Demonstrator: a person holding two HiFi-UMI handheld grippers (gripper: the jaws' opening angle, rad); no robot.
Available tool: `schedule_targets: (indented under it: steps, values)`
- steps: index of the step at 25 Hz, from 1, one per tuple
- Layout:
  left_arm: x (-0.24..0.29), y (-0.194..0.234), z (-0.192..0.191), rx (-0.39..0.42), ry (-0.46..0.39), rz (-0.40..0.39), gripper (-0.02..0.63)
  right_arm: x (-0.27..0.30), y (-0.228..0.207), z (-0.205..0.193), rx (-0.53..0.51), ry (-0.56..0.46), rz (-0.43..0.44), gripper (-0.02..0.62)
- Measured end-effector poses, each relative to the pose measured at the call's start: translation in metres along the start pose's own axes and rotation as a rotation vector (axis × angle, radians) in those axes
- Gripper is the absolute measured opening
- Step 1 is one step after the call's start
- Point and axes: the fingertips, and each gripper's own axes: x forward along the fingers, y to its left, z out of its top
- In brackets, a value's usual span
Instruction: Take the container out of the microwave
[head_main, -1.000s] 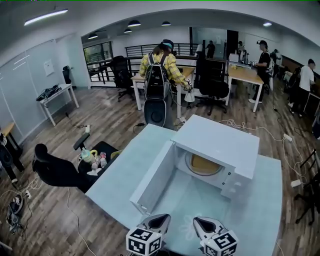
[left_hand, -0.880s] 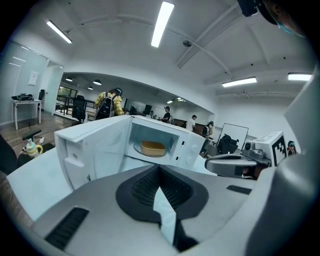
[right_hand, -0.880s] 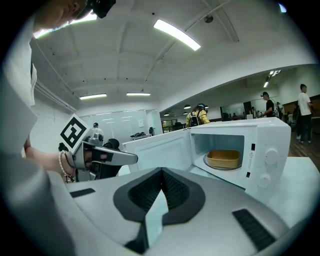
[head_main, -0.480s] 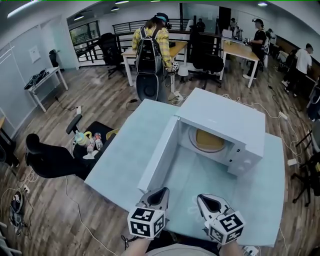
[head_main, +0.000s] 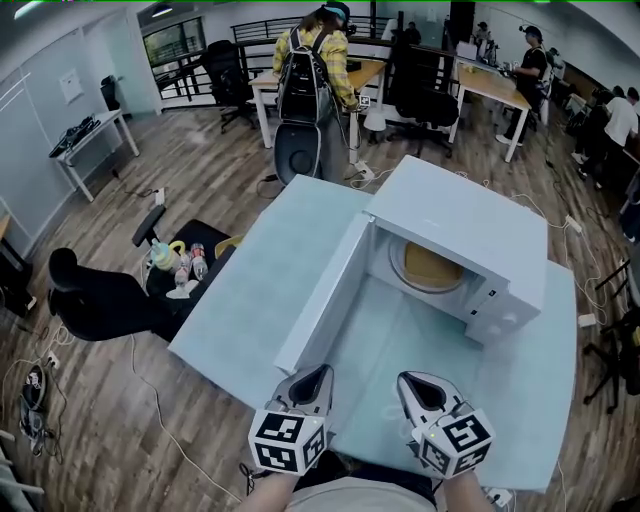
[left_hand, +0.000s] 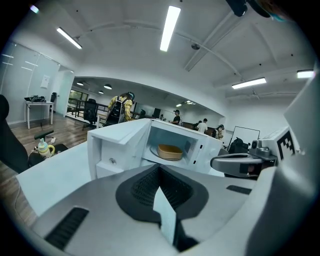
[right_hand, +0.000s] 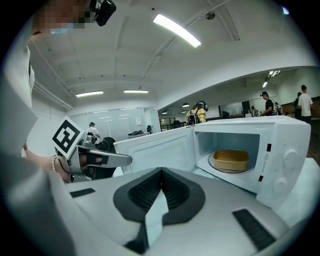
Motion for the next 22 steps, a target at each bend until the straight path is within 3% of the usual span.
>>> schedule_targets:
  steps: [6, 11, 15, 22]
  values:
    - [0.004, 0.017, 0.003, -0.023, 0.008, 0.013, 0.005, 0.007, -0.008, 0.008, 0.011, -0.013, -0.021, 0.009]
    - [0.015, 0.009, 0.010, 0.028, -0.028, -0.001, 0.005, 0.003, -0.023, 0.010, -0.003, -0.011, -0.063, 0.009]
    - [0.030, 0.005, 0.010, -0.005, -0.021, -0.014, 0.005, -0.008, -0.042, 0.005, -0.002, 0.014, -0.095, 0.009]
    - [0.036, 0.006, 0.015, -0.027, 0.003, 0.031, 0.005, -0.008, -0.071, 0.003, 0.015, 0.044, -0.087, 0.009]
